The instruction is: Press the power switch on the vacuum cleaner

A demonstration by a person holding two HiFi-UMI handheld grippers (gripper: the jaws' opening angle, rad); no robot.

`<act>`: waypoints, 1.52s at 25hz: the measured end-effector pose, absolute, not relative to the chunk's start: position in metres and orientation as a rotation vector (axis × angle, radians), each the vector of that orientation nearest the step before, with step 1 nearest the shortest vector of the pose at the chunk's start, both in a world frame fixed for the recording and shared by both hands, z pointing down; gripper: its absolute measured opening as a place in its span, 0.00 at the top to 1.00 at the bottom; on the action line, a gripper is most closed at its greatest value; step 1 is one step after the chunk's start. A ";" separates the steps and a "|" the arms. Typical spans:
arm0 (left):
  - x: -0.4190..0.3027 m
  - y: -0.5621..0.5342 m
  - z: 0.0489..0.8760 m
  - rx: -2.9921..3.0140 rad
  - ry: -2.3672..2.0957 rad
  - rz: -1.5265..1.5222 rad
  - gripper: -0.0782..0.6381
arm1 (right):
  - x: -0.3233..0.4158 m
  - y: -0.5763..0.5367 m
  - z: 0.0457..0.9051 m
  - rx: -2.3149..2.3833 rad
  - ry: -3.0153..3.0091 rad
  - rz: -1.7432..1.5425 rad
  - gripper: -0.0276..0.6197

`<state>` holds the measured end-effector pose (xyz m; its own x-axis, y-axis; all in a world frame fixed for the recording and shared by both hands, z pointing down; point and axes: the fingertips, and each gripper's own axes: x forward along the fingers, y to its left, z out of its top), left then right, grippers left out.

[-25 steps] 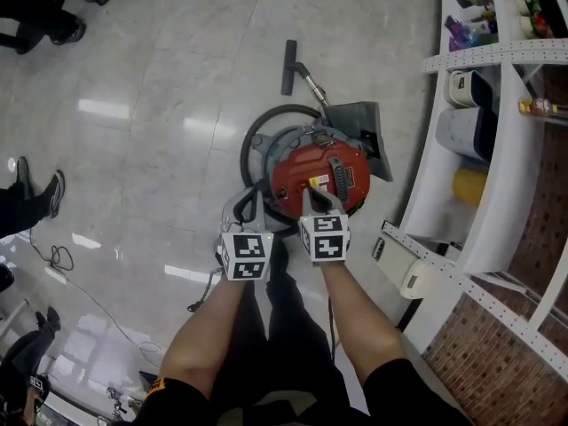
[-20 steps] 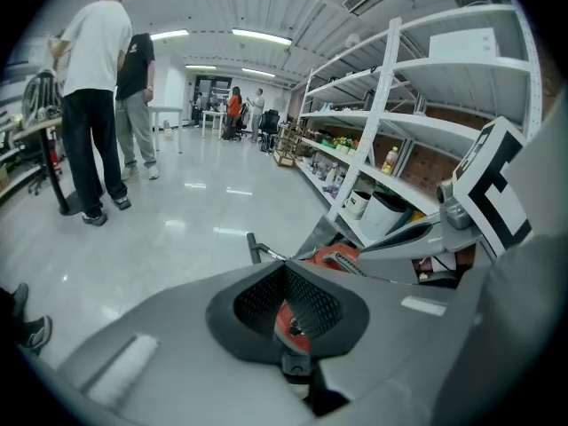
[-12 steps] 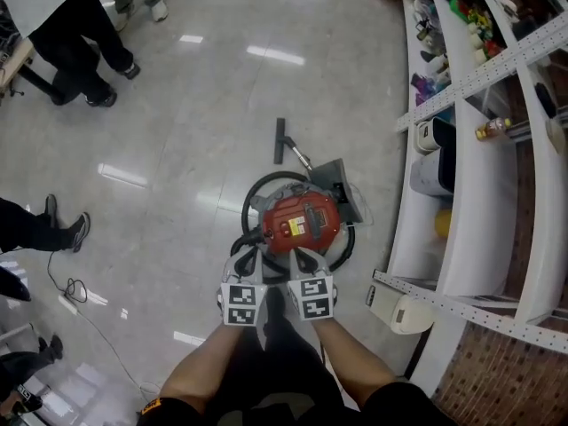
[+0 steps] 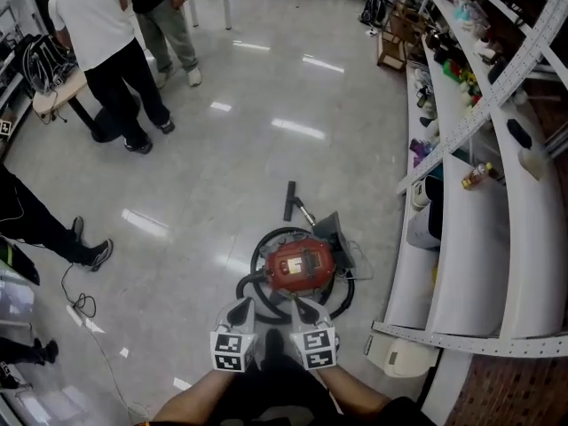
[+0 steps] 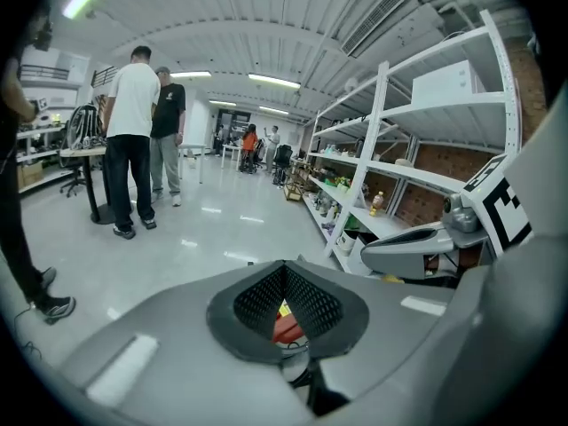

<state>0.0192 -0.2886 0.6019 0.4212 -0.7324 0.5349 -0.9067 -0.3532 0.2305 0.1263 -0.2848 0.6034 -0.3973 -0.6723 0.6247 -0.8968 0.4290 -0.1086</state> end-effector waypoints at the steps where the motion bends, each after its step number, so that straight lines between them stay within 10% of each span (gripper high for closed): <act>1: 0.018 -0.280 0.598 2.180 -1.392 0.468 0.87 | 0.123 -0.280 0.594 1.319 -2.211 0.592 0.97; 38: -0.125 -0.070 0.514 2.367 -1.443 0.300 0.87 | 0.008 -0.077 0.514 1.535 -2.280 0.438 0.97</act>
<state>-0.1246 -0.0700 0.5135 0.4586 -0.8142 0.3560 -0.8887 -0.4192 0.1860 0.0079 -0.0773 0.5142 -0.3476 -0.8197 0.4553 -0.9301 0.3630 -0.0564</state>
